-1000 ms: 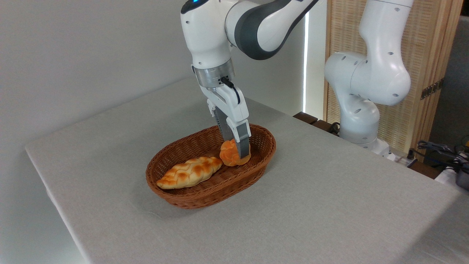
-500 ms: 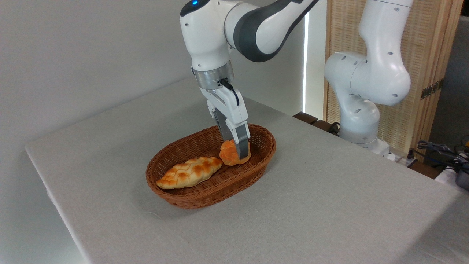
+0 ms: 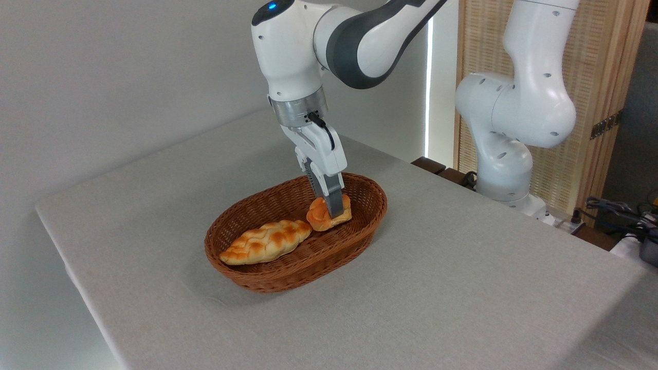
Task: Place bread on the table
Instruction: 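Lift the bun out of the basket and carry it beside the basket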
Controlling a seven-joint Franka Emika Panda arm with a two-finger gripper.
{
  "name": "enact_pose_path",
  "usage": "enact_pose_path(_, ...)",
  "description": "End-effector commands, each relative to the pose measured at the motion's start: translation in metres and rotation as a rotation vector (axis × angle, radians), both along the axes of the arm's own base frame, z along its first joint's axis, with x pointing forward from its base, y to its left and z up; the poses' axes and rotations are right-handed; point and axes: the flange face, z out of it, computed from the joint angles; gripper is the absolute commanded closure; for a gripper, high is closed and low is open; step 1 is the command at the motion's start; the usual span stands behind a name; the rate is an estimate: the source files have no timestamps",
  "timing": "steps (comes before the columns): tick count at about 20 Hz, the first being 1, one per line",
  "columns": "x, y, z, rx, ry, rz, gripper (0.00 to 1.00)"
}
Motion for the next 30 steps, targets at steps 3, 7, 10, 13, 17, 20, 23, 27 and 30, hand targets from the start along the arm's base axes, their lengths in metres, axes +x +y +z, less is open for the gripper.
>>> enact_pose_path(3,0.003,0.003,0.002,-0.018,-0.004,-0.009,0.79)
enact_pose_path(7,0.021,0.003,0.038,-0.030,0.011,0.000,0.80)
enact_pose_path(10,0.044,0.021,0.075,-0.098,-0.040,0.060,0.80)
enact_pose_path(13,0.067,0.061,0.104,-0.143,-0.096,0.138,0.80)
enact_pose_path(17,0.100,0.136,0.084,-0.159,-0.159,0.160,0.79)
enact_pose_path(20,0.130,0.180,0.040,-0.106,-0.206,0.179,0.78)
enact_pose_path(23,0.146,0.206,0.010,-0.068,-0.236,0.195,0.77)
enact_pose_path(27,0.146,0.210,0.003,-0.058,-0.225,0.169,0.17)
enact_pose_path(30,0.145,0.215,0.003,-0.057,-0.226,0.178,0.00)
